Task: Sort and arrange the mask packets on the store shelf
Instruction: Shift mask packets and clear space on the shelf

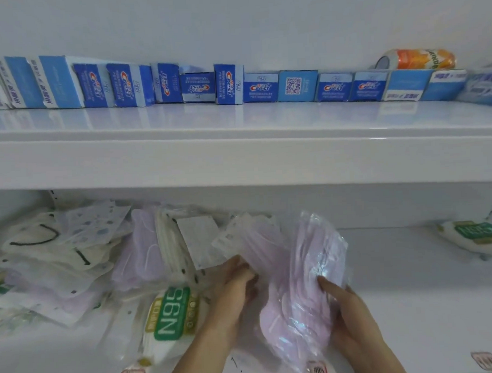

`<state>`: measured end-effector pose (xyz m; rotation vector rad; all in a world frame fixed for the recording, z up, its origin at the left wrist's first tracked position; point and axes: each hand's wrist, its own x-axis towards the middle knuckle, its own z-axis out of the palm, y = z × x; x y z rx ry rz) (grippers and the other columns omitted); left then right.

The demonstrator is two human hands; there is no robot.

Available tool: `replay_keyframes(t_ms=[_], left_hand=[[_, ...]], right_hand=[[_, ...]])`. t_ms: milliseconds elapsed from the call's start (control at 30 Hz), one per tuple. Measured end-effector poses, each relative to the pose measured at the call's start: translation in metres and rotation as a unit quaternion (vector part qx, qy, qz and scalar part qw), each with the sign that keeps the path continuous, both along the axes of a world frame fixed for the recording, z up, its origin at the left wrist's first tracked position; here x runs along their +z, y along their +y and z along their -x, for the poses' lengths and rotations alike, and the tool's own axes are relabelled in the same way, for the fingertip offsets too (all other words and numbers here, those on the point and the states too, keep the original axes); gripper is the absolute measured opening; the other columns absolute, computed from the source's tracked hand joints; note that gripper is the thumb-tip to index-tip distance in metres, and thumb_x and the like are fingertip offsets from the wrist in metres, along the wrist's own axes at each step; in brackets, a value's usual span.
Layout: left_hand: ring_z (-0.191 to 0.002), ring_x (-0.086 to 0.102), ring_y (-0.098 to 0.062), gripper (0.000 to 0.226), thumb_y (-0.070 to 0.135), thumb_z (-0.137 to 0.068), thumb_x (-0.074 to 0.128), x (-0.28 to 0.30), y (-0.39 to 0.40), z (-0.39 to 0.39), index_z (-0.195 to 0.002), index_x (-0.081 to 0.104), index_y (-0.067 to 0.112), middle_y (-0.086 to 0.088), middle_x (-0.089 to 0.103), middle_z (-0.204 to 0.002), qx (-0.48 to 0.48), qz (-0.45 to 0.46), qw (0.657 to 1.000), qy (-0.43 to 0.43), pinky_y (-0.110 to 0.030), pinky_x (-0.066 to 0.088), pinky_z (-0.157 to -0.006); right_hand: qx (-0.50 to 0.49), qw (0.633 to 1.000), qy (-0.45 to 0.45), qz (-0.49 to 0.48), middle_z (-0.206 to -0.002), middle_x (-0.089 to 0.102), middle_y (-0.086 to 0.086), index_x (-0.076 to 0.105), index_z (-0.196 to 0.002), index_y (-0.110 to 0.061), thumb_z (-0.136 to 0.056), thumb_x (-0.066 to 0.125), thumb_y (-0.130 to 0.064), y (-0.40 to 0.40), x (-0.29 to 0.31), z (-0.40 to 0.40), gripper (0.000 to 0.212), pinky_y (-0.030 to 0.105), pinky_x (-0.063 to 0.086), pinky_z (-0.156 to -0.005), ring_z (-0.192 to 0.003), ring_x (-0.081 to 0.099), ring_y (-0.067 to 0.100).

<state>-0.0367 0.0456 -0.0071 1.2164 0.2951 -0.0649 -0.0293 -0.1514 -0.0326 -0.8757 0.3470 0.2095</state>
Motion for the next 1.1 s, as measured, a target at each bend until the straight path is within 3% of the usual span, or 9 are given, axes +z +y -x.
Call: replay_keyframes(t_ms=[133,300,433,500,667,800,867,1000,1100], left_hand=[[-0.107,0.072,-0.031,0.044,0.027,-0.079,0.079,0.004,-0.017,-0.006,-0.120,0.071,0.013,-0.012,0.074,-0.116,-0.062,0.017,0.998,-0.001,-0.052,0.052,-0.101],[-0.084,0.076,-0.025,0.030,0.042,-0.070,0.079,-0.009,-0.031,-0.010,-0.093,0.078,0.024,-0.004,0.078,-0.089,0.046,-0.103,0.993,0.028,-0.053,0.060,-0.084],[-0.064,0.066,0.006,0.008,0.018,-0.090,0.072,-0.003,-0.038,-0.004,-0.097,0.070,0.022,0.007,0.074,-0.084,0.080,-0.160,0.983,-0.051,-0.009,0.050,-0.056],[-0.068,0.066,0.011,0.015,0.008,-0.090,0.072,0.000,-0.044,-0.001,-0.099,0.069,0.020,0.011,0.073,-0.084,0.070,-0.161,0.980,-0.095,-0.004,0.045,-0.053],[-0.089,0.075,-0.014,0.021,0.008,-0.085,0.079,0.001,-0.064,-0.006,-0.101,0.074,0.020,0.005,0.079,-0.092,0.098,-0.132,0.979,-0.119,-0.023,0.055,-0.074],[-0.081,0.075,-0.010,0.014,0.013,-0.083,0.082,0.008,-0.087,-0.003,-0.093,0.075,0.018,0.001,0.079,-0.090,0.070,-0.122,0.984,-0.114,-0.016,0.055,-0.064],[-0.078,0.075,-0.011,0.007,0.017,-0.084,0.082,0.013,-0.098,-0.004,-0.085,0.075,0.019,-0.003,0.079,-0.088,0.046,-0.153,0.981,-0.112,-0.017,0.055,-0.064],[-0.078,0.071,-0.004,0.005,0.027,-0.094,0.070,0.019,-0.114,-0.008,-0.097,0.070,0.023,0.003,0.077,-0.096,0.044,-0.196,0.975,-0.098,-0.017,0.053,-0.064],[-0.106,0.067,-0.018,0.009,0.018,-0.100,0.062,0.012,-0.100,-0.019,-0.108,0.061,0.019,0.010,0.068,-0.105,0.129,-0.234,0.960,-0.081,-0.029,0.049,-0.085]], right_hand=[[0.028,0.999,-0.017,0.027,-0.121,0.069,0.027,0.059,-0.132,-0.004,-0.088,0.065,0.002,-0.004,0.001,0.005,0.044,0.066,0.047,-0.103,-0.110,0.068,0.047],[0.017,0.993,-0.063,0.100,-0.108,0.073,0.026,0.061,-0.123,-0.001,-0.084,0.068,0.008,-0.011,0.006,0.012,0.041,0.053,0.059,-0.087,-0.094,0.073,0.041],[-0.045,0.983,-0.087,0.156,-0.099,0.076,0.020,0.061,-0.115,-0.003,-0.088,0.068,0.010,-0.030,0.012,0.009,0.031,0.037,0.060,-0.076,-0.085,0.075,0.030],[-0.053,0.981,-0.101,0.155,-0.103,0.076,0.019,0.062,-0.114,-0.005,-0.087,0.070,0.008,-0.041,0.014,0.007,0.030,0.035,0.058,-0.079,-0.091,0.076,0.029],[-0.037,0.987,-0.105,0.117,-0.113,0.074,0.019,0.058,-0.123,-0.010,-0.084,0.074,0.004,-0.065,0.018,0.003,0.044,0.050,0.055,-0.097,-0.102,0.073,0.036],[0.039,0.992,-0.086,0.082,-0.116,0.073,0.020,0.057,-0.129,-0.009,-0.081,0.077,-0.001,-0.092,0.025,-0.001,0.052,0.048,0.062,-0.079,-0.103,0.073,0.039],[0.079,0.990,-0.082,0.084,-0.120,0.071,0.021,0.055,-0.134,-0.006,-0.081,0.077,-0.001,-0.101,0.024,-0.007,0.058,0.054,0.059,-0.088,-0.108,0.070,0.041],[0.094,0.988,-0.084,0.094,-0.124,0.070,0.019,0.055,-0.136,-0.009,-0.080,0.080,0.001,-0.114,0.021,-0.016,0.063,0.061,0.054,-0.097,-0.112,0.069,0.040],[0.053,0.995,-0.060,0.059,-0.122,0.069,0.024,0.056,-0.135,-0.004,-0.080,0.079,0.002,-0.128,0.018,-0.026,0.060,0.062,0.056,-0.091,-0.110,0.069,0.044]])
